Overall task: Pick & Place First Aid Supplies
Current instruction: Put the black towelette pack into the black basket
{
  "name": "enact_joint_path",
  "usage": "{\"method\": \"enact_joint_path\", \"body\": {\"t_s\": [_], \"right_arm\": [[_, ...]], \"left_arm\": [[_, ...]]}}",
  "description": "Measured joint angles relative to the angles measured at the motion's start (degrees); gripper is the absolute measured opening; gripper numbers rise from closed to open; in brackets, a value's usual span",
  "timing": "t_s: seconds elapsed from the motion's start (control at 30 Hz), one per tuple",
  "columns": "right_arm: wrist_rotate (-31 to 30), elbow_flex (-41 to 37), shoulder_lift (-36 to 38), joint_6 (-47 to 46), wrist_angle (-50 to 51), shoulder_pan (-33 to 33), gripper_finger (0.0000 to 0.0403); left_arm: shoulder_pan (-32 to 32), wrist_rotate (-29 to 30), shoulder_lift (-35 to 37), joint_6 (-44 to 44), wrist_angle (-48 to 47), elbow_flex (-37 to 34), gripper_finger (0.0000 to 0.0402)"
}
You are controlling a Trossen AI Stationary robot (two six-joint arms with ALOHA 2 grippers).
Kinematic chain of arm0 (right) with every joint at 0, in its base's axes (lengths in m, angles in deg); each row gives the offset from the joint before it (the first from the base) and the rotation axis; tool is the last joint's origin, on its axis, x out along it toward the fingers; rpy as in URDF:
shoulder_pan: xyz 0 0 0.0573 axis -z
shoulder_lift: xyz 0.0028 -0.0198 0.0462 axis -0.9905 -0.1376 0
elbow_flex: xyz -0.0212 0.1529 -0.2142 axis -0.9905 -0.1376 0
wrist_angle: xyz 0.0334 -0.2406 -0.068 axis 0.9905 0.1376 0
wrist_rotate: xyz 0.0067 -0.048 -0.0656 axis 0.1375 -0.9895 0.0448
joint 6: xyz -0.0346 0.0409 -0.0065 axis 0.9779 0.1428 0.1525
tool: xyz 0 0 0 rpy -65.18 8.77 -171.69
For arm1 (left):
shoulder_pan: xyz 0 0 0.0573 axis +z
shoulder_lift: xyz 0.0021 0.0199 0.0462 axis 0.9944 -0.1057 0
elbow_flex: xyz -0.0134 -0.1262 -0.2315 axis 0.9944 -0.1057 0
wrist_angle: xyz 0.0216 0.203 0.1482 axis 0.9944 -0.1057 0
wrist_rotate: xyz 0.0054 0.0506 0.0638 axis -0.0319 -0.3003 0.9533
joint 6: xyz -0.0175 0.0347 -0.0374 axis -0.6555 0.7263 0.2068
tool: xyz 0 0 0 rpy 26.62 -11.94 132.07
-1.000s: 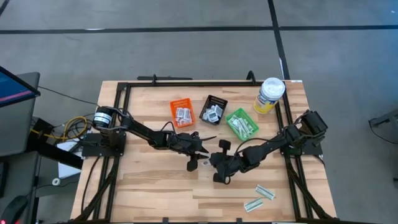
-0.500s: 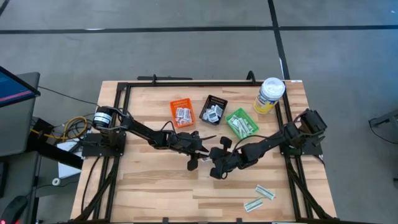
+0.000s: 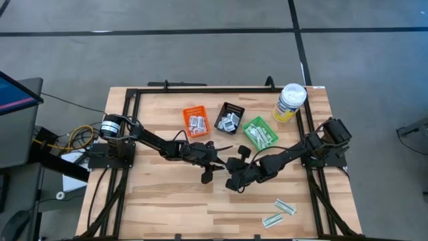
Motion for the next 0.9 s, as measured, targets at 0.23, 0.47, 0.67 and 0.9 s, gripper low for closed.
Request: {"method": "enact_joint_path", "body": {"t_s": [0.23, 0.47, 0.67, 0.9], "right_arm": [[-0.54, 1.11, -0.04, 0.00, 0.23, -1.00, 0.0000], [-1.17, 3.09, 0.00, 0.61, -0.60, -1.83, 0.0000], [-0.48, 3.48, 0.07, 0.62, 1.13, -1.79, 0.0000], [1.03, 3.48, 0.07, 0.63, 3.19, -1.87, 0.0000]], "left_arm": [[-0.04, -0.09, 0.04, 0.00, -0.14, 0.00, 0.0111], [0.00, 0.62, -0.04, 0.00, -0.82, -0.01, 0.0109], [-0.02, 1.03, -0.04, 0.00, -0.82, -0.02, 0.0090], [-0.04, 0.83, -0.04, 0.04, -0.79, -0.02, 0.0027]]}}
